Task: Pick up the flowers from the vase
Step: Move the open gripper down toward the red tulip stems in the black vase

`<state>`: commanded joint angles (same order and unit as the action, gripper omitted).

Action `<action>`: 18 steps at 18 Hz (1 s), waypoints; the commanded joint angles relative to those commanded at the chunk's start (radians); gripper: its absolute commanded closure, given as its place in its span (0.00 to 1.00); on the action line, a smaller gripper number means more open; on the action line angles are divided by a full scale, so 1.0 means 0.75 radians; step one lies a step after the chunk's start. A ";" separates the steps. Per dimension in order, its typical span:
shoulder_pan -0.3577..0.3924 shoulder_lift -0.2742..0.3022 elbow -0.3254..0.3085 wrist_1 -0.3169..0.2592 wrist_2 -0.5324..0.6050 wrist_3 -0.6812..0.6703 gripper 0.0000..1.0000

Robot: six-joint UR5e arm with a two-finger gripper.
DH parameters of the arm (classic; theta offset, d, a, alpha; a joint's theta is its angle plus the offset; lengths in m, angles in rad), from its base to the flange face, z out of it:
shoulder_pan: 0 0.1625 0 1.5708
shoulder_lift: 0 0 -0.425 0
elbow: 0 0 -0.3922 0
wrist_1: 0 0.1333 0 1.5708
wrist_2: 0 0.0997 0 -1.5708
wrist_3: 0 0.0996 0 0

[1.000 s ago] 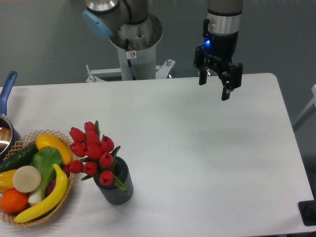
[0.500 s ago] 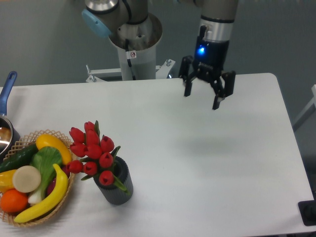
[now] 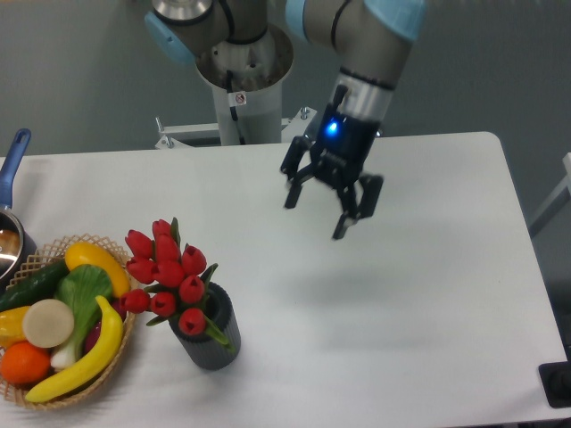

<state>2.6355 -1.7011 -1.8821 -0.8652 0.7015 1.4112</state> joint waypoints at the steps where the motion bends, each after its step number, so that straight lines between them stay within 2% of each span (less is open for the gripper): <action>1: -0.002 -0.010 -0.006 0.000 -0.067 0.000 0.00; 4: -0.006 -0.055 -0.018 -0.002 -0.231 -0.026 0.00; 10: -0.031 -0.098 -0.008 -0.002 -0.270 -0.094 0.00; 12: -0.039 -0.131 0.000 0.004 -0.295 -0.106 0.00; 15: -0.070 -0.180 0.014 0.053 -0.299 -0.108 0.00; 18: -0.094 -0.247 0.057 0.065 -0.299 -0.110 0.00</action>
<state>2.5649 -1.8866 -1.8394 -0.8162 0.4771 1.3284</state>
